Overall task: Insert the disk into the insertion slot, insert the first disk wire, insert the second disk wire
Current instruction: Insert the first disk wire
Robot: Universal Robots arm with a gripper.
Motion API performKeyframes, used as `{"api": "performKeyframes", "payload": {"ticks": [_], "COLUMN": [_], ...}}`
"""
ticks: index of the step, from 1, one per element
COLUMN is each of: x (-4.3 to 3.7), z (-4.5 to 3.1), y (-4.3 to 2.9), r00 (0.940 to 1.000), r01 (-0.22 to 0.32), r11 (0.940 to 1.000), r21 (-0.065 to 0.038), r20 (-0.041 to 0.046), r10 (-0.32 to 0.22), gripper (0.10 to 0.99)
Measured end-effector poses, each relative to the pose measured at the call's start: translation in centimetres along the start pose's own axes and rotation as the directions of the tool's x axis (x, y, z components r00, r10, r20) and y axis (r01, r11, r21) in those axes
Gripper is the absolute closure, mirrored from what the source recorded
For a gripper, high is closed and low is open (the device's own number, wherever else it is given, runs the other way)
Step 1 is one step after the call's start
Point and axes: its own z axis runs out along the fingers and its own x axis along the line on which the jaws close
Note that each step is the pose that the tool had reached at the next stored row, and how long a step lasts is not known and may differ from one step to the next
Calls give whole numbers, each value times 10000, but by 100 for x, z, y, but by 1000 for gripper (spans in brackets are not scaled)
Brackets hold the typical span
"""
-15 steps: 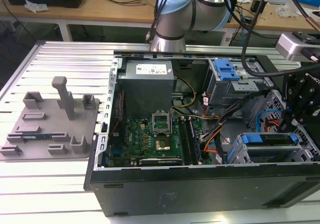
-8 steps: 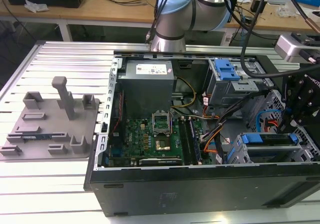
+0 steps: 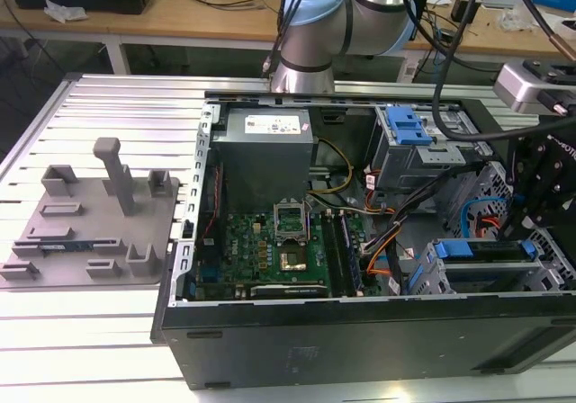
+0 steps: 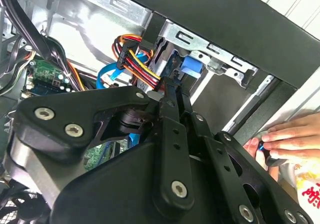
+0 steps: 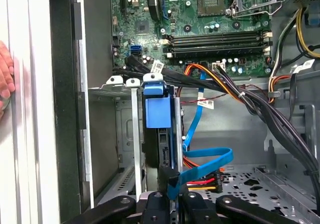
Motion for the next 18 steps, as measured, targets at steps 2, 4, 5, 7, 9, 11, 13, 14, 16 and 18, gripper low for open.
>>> {"api": "performKeyframes", "payload": {"ticks": [2,4,5,7,9,11,13,14,16,18], "x": [0,1,1,4,8,11,14,15,15,16], "z": [6,14,17,25,32,38,47,53,61,67], "y": [0,0,0,-1,-1,-1,-2,-2,-2,-2], "r00": [10000,10000,10000,10000,10000,10000,10000,9999,9999,9999], "r01": [-5,-10,-12,-20,-46,-69,-93,-102,-112,-121], "r11": [10000,10000,10000,10000,10000,10000,10000,9999,9999,9999], "r21": [0,-1,-1,-2,-4,-7,-9,-11,-11,-12], "r20": [0,0,0,1,1,0,1,1,2,0], "r10": [5,10,12,20,46,69,93,102,112,121], "gripper": [922,922,922,922,922,922,922,922,922,922]}}
